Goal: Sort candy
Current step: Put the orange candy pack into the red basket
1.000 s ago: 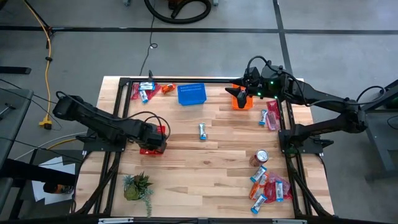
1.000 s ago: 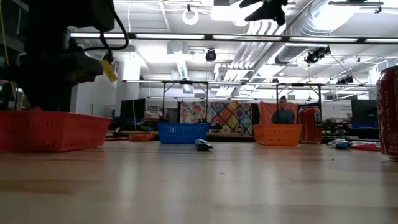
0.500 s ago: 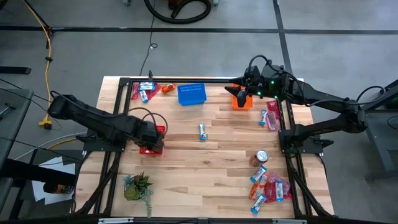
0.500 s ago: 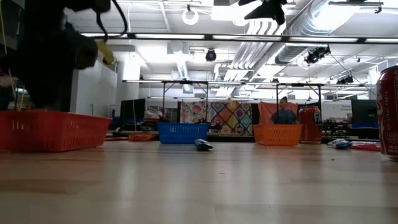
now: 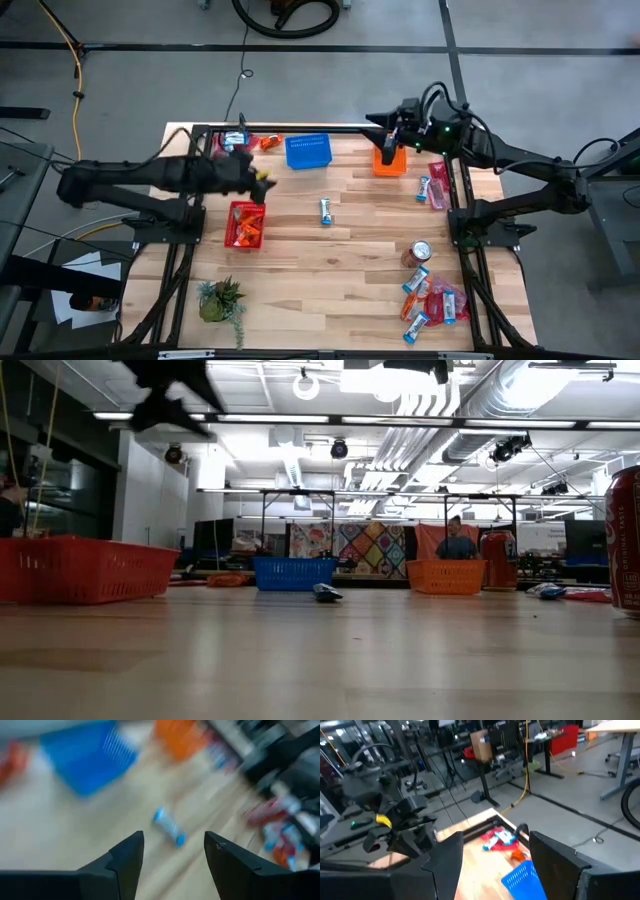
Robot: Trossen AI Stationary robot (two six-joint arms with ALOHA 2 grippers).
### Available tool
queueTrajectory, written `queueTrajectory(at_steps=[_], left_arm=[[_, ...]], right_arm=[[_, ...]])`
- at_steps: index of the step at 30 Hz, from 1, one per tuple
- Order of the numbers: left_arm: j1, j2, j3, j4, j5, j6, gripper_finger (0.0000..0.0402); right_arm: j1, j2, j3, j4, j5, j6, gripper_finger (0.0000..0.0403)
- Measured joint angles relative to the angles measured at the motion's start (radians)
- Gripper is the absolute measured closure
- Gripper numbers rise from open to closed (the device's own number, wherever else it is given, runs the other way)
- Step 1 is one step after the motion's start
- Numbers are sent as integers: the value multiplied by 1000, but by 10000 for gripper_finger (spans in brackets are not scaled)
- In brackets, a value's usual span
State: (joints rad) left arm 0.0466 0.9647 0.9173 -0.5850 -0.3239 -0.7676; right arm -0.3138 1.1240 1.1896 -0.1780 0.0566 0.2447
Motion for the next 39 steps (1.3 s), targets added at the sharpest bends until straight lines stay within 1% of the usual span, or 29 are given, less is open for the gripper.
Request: queueTrajectory(at_steps=[3,6,9,11,14,18,20,27,30,32,35,39], left_arm=[[96,0,0,186,44,173,206],[201,10,0,296,111,272,206],[288,12,0,332,169,320,206],[333,12,0,328,194,340,206],[384,12,0,319,218,362,206],[432,12,0,319,236,368,206],[447,12,0,319,241,384,206],[479,12,0,319,245,432,206],[485,12,0,319,244,441,206],[489,12,0,320,244,454,206],[497,12,0,320,244,466,206],[499,12,0,322,243,458,206]], right_arm=[[0,0,0,29,0,16,181],[0,0,0,50,0,19,181],[0,-5,0,46,0,36,181],[0,-16,0,33,0,41,181],[0,-37,0,-23,21,50,181],[0,-57,0,-137,38,141,181],[1,-59,0,-197,10,192,181],[58,-56,0,-345,-170,349,181],[116,-56,0,-420,-309,486,181],[184,-56,0,-469,-384,596,181],[322,-56,0,-522,-399,781,181],[548,-43,2,-584,-360,1063,181]])
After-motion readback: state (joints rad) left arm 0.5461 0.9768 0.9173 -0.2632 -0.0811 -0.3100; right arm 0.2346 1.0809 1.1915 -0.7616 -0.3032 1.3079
